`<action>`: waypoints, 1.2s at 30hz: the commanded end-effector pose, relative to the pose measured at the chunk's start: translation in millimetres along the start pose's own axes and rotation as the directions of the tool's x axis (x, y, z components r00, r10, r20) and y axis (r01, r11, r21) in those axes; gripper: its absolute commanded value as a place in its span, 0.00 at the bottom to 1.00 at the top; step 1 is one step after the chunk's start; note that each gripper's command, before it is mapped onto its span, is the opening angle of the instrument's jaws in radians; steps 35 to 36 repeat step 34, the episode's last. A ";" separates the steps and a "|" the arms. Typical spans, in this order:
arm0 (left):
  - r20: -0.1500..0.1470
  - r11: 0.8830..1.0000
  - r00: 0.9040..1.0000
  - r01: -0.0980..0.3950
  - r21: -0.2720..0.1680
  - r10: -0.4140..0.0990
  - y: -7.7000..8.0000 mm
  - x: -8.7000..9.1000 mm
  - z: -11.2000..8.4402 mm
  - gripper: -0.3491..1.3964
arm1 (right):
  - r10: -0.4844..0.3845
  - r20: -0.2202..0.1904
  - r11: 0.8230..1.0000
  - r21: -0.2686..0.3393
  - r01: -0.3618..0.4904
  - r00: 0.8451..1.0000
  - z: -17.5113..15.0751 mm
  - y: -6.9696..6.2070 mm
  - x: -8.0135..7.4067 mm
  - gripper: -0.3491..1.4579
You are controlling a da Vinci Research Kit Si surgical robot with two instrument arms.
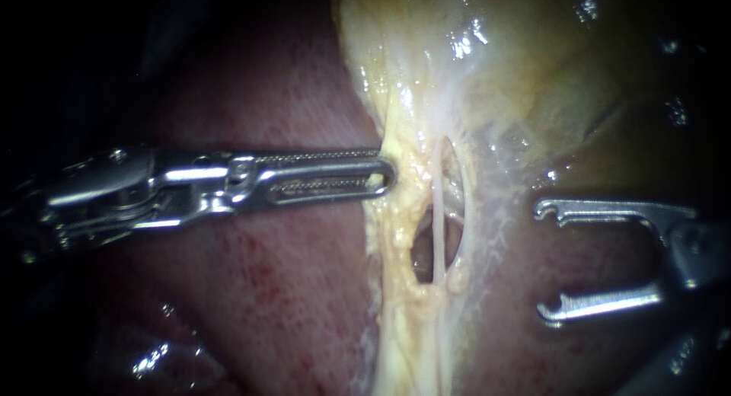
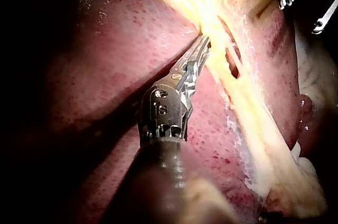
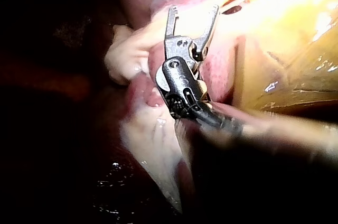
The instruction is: Grabbing gallbladder
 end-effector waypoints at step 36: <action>-0.018 1.000 1.000 -0.001 -0.017 0.001 -0.1 0.3 -0.2 0.00 | -0.001 0.000 1.000 0.000 0.001 1.000 0.0 0.0 0.0 0.52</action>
